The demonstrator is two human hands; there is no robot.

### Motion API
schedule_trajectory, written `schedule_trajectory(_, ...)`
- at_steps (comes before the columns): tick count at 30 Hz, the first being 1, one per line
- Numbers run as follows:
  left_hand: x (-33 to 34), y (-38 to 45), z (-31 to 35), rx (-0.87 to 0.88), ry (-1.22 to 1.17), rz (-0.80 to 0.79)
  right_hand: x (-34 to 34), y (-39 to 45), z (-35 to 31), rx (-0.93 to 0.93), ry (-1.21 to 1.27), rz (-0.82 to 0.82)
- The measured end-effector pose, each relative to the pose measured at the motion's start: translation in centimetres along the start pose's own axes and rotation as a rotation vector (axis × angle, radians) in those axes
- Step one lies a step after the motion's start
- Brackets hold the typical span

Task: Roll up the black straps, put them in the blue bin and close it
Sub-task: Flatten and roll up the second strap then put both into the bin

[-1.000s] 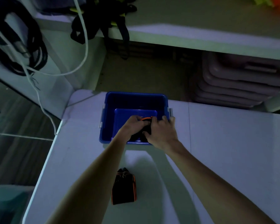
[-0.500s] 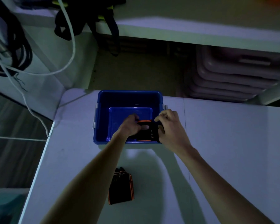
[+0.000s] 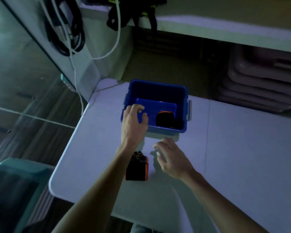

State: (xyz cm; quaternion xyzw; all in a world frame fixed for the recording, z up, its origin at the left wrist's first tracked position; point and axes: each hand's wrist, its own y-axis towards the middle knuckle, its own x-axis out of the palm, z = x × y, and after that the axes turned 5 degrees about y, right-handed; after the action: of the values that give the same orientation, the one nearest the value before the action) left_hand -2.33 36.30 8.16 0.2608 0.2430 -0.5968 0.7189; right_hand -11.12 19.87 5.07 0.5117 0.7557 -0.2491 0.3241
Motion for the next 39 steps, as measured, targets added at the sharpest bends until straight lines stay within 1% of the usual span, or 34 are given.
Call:
schedule_trajectory(2,-1.3,-3.0,-1.6,-0.034,0.035,0.096,1.6,0.5,-0.3,0.057,0.060,-0.213)
schedule_trajectory(4,-2.1,-6.0,-3.8,-0.142,0.064,0.132,2.8,1.1,-0.8,0.099,0.105,-0.354)
schedule_trajectory(5,-2.3,-7.3,-4.8,-0.226,0.073,0.123,3.3,1.5,-1.0,0.108,0.093,-0.407)
schedule_trajectory(6,-2.5,-8.5,-5.7,-0.324,0.089,0.086,3.8,1.9,-1.1,0.104,0.046,-0.448)
schedule_trajectory(8,-2.5,-10.8,-7.1,-0.539,0.139,-0.041,4.7,2.7,-1.4,0.084,-0.080,-0.511)
schedule_trajectory(9,-2.2,-11.8,-7.8,-0.643,0.152,-0.105,5.1,3.0,-1.5,0.092,-0.109,-0.543)
schedule_trajectory(11,-1.8,-13.3,-8.9,-0.822,0.135,-0.220,5.9,3.2,-1.4,0.129,-0.083,-0.591)
schedule_trajectory(13,-1.4,-14.0,-9.5,-0.941,0.046,-0.314,6.6,3.0,-1.3,0.163,-0.014,-0.573)
schedule_trajectory(15,-0.9,-14.2,-9.6,-1.005,-0.102,-0.344,7.0,2.5,-1.1,0.188,0.044,-0.512)
schedule_trajectory(16,-0.7,-14.2,-9.6,-0.994,-0.127,-0.332,7.1,2.2,-1.1,0.197,0.064,-0.480)
schedule_trajectory(19,-0.5,-13.8,-9.0,-0.900,-0.100,-0.288,6.8,1.1,-1.2,0.251,0.156,-0.362)
schedule_trajectory(22,-1.1,-12.1,-7.6,-0.817,-0.249,-0.144,5.0,0.8,-2.1,0.261,0.239,-0.186)
schedule_trajectory(26,-3.1,-7.7,-3.2,-0.588,-0.441,-0.086,0.6,2.1,-4.0,0.203,0.365,0.079)
schedule_trajectory(28,-3.5,-4.8,-1.1,-0.497,-0.505,-0.052,-1.5,3.6,-4.6,0.176,0.353,0.196)
schedule_trajectory(30,-3.1,-1.6,0.4,-0.438,-0.491,-0.059,-3.1,5.9,-4.5,0.203,0.314,0.272)
schedule_trajectory(33,-1.8,3.2,1.5,-0.389,-0.332,-0.124,-4.6,9.3,-3.9,0.332,0.308,0.271)
schedule_trajectory(36,-0.1,6.7,1.1,-0.353,-0.117,-0.241,-5.2,11.8,-2.9,0.491,0.374,0.181)
schedule_trajectory(39,1.5,8.5,-0.2,-0.377,0.062,-0.378,-4.6,13.5,-1.7,0.607,0.369,0.074)
